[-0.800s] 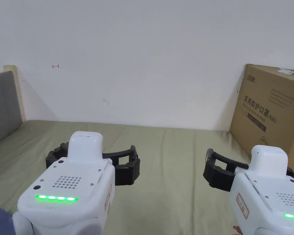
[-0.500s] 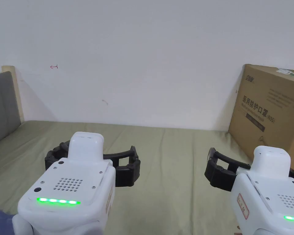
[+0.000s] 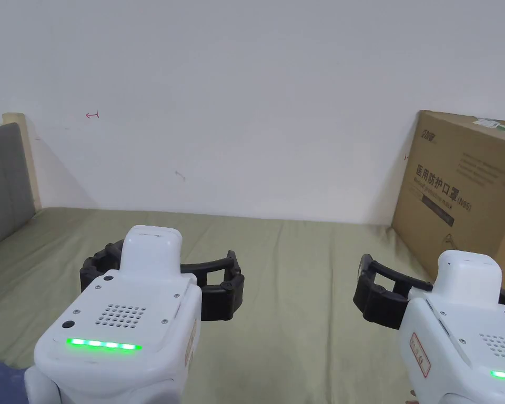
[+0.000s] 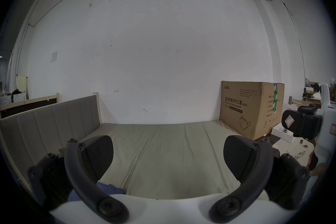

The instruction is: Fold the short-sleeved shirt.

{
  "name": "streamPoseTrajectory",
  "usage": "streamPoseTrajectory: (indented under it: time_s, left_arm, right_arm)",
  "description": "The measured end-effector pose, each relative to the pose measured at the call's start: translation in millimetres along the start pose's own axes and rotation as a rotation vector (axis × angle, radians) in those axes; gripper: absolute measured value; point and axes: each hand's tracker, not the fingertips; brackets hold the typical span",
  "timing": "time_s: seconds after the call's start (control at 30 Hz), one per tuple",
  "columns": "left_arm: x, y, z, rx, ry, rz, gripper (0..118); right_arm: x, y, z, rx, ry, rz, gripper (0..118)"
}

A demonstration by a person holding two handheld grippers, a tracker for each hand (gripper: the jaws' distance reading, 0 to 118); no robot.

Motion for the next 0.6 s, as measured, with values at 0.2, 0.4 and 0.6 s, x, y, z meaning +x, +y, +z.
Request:
streamPoseTrajectory:
  time_s: [0.2,0.4,0.6]
  left_arm:
    - [1.2,-0.3,2.7,0.009,-0.019,0.001,118]
    - [2.2,-0.2,2.1,0.006,-0.022,0.001,118]
    - [0.5,-0.8,-0.2,-0.010,-0.027,0.023,118]
  right_arm:
    - [0.2,0.5,2.7,0.010,-0.010,-0.001,117]
    - [0.9,1.5,4.3,0.019,-0.012,-0.003,117]
    - [3.8,1.5,0.8,0.016,-0.009,-0.005,117]
